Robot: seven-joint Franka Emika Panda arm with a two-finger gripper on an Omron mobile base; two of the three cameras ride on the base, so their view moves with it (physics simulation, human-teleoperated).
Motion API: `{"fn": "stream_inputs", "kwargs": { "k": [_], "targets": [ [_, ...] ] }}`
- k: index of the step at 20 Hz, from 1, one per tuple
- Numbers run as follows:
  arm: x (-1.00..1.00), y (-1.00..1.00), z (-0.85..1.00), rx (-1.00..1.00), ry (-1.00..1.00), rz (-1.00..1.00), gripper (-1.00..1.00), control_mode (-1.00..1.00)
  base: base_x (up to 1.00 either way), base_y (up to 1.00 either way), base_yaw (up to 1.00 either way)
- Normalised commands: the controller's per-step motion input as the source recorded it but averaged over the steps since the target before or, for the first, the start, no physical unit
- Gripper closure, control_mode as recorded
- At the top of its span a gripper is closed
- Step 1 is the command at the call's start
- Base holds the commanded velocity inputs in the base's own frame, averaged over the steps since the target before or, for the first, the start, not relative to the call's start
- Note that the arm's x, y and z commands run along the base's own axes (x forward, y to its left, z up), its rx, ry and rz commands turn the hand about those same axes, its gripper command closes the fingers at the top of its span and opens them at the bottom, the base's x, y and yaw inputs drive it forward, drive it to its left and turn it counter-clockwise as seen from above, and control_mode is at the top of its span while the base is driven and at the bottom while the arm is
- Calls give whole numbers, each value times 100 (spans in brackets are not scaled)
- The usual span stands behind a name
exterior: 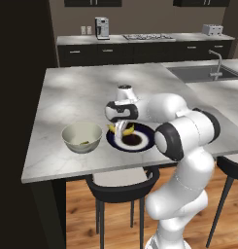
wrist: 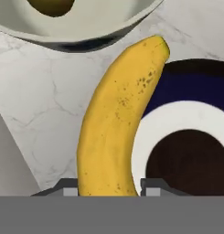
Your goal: Take the fruits from the plate on the dining counter and place two fruits in each bowl.
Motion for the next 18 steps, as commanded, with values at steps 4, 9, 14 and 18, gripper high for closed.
{"fn": "stream_inputs", "kwargs": {
  "k": [4, 9, 14, 18],
  "targets": [
    [0, 69, 100, 0, -29, 11, 100, -100, 0, 0, 0],
    [-4, 80, 53, 1, -25, 17, 100, -100, 0, 0, 0],
    [-3, 93, -14, -1, -15, 17, 100, -100, 0, 0, 0],
    [4, 36, -3, 0, 4, 7, 100, -100, 0, 0, 0]
  ]
}}
